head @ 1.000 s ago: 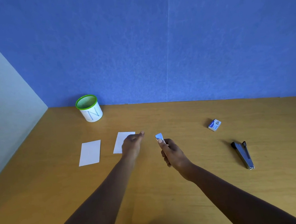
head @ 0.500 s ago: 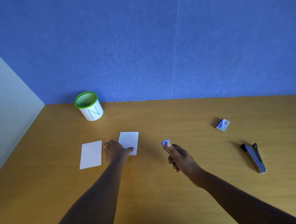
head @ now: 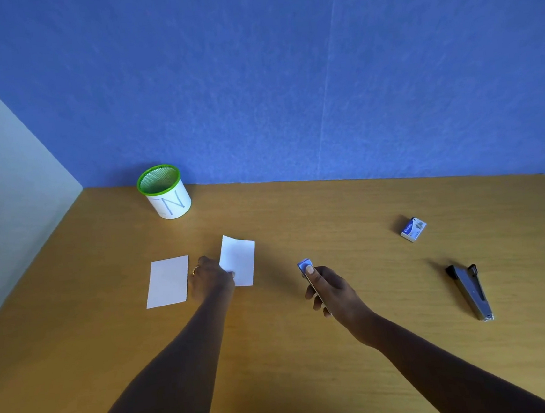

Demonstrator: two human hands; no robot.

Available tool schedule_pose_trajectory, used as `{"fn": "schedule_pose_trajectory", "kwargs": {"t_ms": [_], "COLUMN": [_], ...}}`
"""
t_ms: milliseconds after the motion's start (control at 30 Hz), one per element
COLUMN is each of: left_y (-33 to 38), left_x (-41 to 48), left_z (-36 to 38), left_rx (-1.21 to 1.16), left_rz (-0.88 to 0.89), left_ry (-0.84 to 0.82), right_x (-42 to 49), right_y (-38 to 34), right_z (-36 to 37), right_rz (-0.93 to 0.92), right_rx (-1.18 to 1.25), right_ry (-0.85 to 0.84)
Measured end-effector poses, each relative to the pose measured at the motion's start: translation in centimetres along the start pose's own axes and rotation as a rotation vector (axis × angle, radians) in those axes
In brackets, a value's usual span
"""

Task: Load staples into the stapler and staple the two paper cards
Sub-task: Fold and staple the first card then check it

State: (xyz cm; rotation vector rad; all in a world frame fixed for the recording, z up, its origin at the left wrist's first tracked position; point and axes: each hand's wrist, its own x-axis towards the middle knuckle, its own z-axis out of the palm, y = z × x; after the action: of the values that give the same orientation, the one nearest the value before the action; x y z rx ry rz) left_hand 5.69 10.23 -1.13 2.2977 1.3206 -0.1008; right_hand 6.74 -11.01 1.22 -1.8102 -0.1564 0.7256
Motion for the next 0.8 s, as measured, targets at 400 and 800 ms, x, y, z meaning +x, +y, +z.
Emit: {"fn": "schedule_pose_trajectory", "kwargs": {"t_ms": [400,800], "left_y": [1.2,3.8], "left_x": [-2.4,-7.7], "left_z": [-1.3,-2.5], "left_rx": [-0.624,-1.013], "left_rz": [0.063,0.207], "left_ry": [0.01,-0.082], "right_x": [-1.5,-3.2], "right_y": [-0.4,-1.1], "right_z": [-0.9,-2.2], "right_rz": [0.08,0.124], "right_rx": [0.232,0.591], "right_ry": [-0.079,-0.23]}}
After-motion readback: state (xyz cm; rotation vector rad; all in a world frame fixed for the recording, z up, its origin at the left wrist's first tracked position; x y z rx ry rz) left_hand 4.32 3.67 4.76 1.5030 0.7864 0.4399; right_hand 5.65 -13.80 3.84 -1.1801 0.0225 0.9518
